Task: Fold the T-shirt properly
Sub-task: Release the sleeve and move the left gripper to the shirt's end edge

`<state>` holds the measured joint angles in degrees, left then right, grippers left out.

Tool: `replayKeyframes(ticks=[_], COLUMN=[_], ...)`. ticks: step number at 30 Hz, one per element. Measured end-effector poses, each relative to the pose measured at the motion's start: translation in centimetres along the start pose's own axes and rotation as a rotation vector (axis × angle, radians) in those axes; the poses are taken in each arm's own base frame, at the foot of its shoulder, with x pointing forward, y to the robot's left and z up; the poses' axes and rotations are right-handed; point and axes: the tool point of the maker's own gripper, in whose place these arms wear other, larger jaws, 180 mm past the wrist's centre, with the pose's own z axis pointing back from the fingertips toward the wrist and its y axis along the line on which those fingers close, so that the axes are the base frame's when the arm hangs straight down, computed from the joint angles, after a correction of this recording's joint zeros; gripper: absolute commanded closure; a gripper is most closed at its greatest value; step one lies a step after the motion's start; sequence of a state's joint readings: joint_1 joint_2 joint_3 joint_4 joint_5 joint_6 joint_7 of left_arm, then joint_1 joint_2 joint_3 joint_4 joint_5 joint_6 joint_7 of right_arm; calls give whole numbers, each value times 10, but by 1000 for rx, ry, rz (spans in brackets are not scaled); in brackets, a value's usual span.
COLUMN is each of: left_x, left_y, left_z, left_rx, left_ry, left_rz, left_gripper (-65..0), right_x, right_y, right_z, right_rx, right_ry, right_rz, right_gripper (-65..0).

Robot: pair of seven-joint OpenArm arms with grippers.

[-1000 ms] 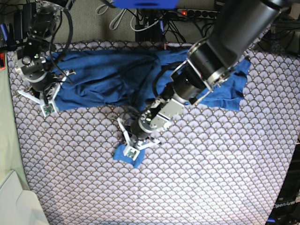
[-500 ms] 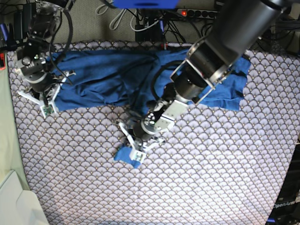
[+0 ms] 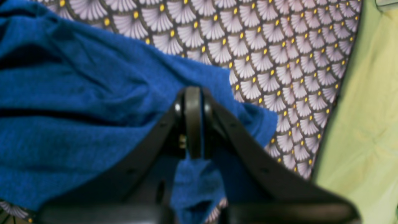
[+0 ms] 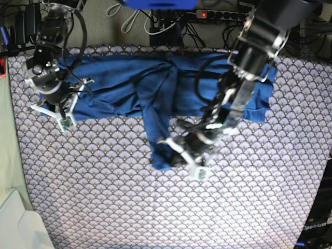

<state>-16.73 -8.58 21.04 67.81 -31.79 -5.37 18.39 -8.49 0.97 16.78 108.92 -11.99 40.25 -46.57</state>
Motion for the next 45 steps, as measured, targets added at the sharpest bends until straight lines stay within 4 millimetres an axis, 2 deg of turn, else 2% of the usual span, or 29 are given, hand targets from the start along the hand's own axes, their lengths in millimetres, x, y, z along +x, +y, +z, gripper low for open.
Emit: replayKeyframes(ticks=[4,9,14,19,23,28,32,39,45], left_x=[-20,-12,-17,5,-4,-18,-42,-52,-62], left_y=[30,67,84,94,96,107,109,126,135], left_z=[41,94,139,175,199,218,229,251,255], left_rx=[68,165,231,289,325,377,400,467,491], left_ry=[33,-25,-8,-46,0,28,91,104,126], left_rz=[35,62,77,67,71,88,101,120,140], left_gripper=[-3,-3,-3,-3,-3,-3,-3,-3,-3], right_x=[6,8,9,10,9,9,8,8,0], right_y=[7,13,16,22,22,22,22,22,26], right_z=[-1,-2,-2,-3,-3,-3,-3,-3,-2], right_rx=[18,29,34,45,45,45,45,45,55], right_ry=[-13,-17,-21,-25,-24,-24,-20,-20,-2], right_rz=[11,-7,-15,-26,-27,-27,-26,-26,-27], right_gripper=[-10,-10,-10,-10,-10,-10,-10,-10,-10])
